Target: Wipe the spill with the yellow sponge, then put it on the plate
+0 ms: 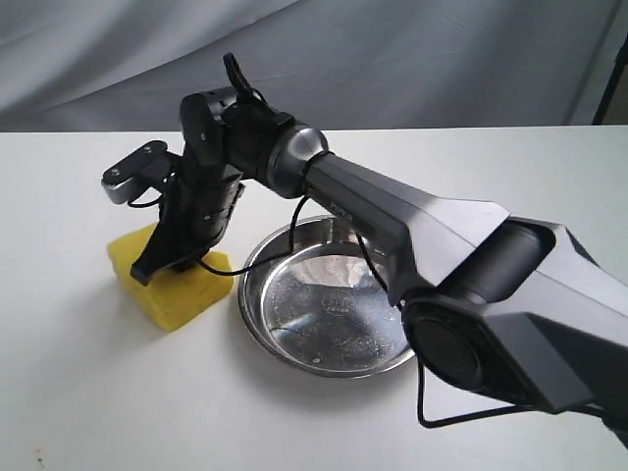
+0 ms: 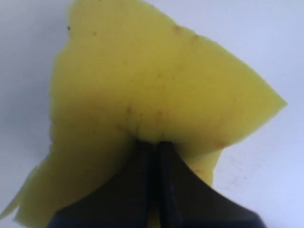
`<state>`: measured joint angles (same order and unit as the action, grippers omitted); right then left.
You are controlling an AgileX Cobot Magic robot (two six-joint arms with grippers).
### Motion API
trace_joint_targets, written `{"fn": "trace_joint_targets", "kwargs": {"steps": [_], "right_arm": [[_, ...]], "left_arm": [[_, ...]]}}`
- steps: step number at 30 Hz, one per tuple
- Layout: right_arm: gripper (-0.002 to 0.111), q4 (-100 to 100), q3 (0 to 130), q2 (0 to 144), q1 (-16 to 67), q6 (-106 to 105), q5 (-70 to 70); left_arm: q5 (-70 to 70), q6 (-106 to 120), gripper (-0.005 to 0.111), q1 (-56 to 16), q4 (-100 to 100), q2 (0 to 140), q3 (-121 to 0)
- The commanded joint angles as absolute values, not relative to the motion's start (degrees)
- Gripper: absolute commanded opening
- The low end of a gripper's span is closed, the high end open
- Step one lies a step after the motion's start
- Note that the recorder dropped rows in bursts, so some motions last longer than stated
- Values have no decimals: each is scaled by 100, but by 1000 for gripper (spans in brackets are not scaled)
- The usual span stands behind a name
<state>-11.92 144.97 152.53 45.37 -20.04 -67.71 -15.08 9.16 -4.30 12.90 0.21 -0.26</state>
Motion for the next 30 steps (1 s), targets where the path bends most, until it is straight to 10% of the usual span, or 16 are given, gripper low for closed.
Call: {"fn": "trace_joint_targets", "kwargs": {"steps": [1, 11, 30], "right_arm": [[0, -1689, 14444, 15348, 4957, -2411, -6996], [0, 311, 14444, 15348, 6686, -2894, -6996], [0, 858, 14444, 15348, 4536, -1060, -6877]], "left_arm": [[-1508, 942, 0, -477, 1275, 0, 0], [-1508, 952, 0, -477, 1275, 0, 0], [-1508, 953, 0, -477, 1275, 0, 0]]}}
